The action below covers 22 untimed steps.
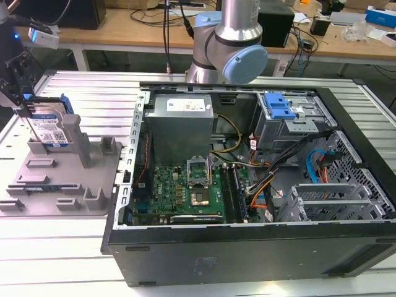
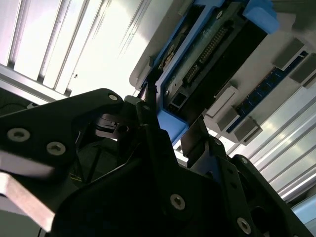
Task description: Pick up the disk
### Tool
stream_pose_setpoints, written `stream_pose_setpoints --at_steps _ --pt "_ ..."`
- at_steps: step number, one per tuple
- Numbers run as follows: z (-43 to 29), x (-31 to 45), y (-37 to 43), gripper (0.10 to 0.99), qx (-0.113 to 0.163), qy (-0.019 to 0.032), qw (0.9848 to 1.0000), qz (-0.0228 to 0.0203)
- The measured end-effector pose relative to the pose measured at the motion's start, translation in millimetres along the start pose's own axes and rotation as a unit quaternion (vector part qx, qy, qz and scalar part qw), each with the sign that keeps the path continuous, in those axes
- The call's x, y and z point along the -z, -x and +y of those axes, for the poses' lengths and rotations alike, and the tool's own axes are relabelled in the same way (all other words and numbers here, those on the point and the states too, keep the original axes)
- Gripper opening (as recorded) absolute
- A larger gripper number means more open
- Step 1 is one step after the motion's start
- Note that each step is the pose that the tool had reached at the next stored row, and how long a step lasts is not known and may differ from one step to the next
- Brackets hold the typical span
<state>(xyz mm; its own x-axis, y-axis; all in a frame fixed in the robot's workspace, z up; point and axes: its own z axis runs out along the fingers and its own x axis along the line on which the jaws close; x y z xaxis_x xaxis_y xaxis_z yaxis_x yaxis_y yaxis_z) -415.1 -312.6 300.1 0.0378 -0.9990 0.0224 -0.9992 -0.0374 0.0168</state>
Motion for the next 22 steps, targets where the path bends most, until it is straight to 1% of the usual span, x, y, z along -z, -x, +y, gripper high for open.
stream_pose_setpoints --at_steps 15,16,17,22 --pt "1.5 -2.1 2.2 0.455 -0.001 0.0000 1.0000 -0.0001" --pt "1.6 -2.2 2.2 0.443 -0.001 0.0000 1.0000 -0.0001" --pt "1.6 -2.2 2.2 0.376 -0.001 0.0000 1.0000 0.0000" --pt "1.7 -2.2 2.2 0.369 -0.001 0.0001 1.0000 0.0000"
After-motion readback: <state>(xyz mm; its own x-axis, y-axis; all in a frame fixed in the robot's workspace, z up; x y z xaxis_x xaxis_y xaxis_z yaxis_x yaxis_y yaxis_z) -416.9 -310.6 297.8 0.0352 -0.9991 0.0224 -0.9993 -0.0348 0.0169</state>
